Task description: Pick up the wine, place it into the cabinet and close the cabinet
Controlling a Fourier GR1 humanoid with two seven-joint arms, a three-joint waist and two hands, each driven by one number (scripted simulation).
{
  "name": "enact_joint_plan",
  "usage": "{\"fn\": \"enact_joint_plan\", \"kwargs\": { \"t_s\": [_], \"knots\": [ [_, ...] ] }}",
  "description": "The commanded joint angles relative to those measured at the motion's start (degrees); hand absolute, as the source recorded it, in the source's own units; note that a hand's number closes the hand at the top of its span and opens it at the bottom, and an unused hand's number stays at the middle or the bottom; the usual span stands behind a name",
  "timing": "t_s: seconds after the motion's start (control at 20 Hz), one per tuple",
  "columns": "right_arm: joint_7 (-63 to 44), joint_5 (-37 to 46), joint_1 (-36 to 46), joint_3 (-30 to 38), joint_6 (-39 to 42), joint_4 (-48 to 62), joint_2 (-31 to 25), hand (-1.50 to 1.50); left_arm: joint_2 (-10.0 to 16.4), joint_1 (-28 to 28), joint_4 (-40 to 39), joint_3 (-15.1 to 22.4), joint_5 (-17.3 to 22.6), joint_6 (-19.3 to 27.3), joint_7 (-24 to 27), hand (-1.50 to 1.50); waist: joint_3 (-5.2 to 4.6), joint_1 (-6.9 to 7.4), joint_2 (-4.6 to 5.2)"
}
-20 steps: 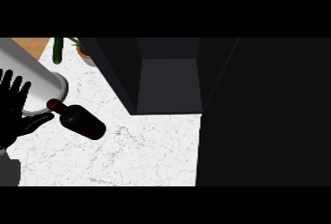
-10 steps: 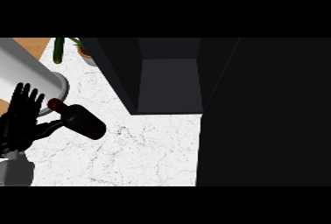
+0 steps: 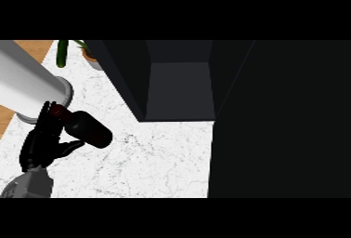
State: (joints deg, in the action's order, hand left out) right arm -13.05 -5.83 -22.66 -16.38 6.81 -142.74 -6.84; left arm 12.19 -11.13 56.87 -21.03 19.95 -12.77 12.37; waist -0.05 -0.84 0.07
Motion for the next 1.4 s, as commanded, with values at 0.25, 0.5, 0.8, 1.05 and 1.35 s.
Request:
{"fn": "enact_joint_plan", "kwargs": {
  "t_s": [0.25, 0.5, 0.8, 1.05, 1.35],
  "knots": [
    [-5.4, -5.2, 1.1, 0.3, -0.4, -6.9, 0.3, -1.50, 2.2, -5.7, -20.5, -1.9, 0.9, -9.9, 9.7, -1.50, -0.09, -0.15, 0.25],
    [-0.7, -4.8, -1.3, 0.3, 1.9, -2.9, 0.9, -1.50, 2.0, -8.5, -27.6, -1.2, -0.1, -12.3, 13.1, -1.50, -0.04, -0.28, 0.13],
    [-6.9, -3.7, 0.3, -1.1, -0.5, -8.0, 1.6, -1.50, 2.9, -9.6, -34.4, -3.3, 1.0, -15.6, 18.6, -1.50, -0.10, -0.30, 0.18],
    [-1.8, -2.1, 0.0, -1.2, 0.7, -4.4, 2.4, -1.50, 3.1, -13.7, -41.7, -3.8, -0.1, -15.2, 23.1, -1.50, -0.11, -0.68, 0.29],
    [-4.0, -5.8, -0.1, 2.3, 2.0, -6.5, 0.8, -1.50, 2.6, -17.9, -43.8, -4.1, 0.9, -19.6, 21.3, 1.50, -0.11, -1.02, 0.34]
  ]
}}
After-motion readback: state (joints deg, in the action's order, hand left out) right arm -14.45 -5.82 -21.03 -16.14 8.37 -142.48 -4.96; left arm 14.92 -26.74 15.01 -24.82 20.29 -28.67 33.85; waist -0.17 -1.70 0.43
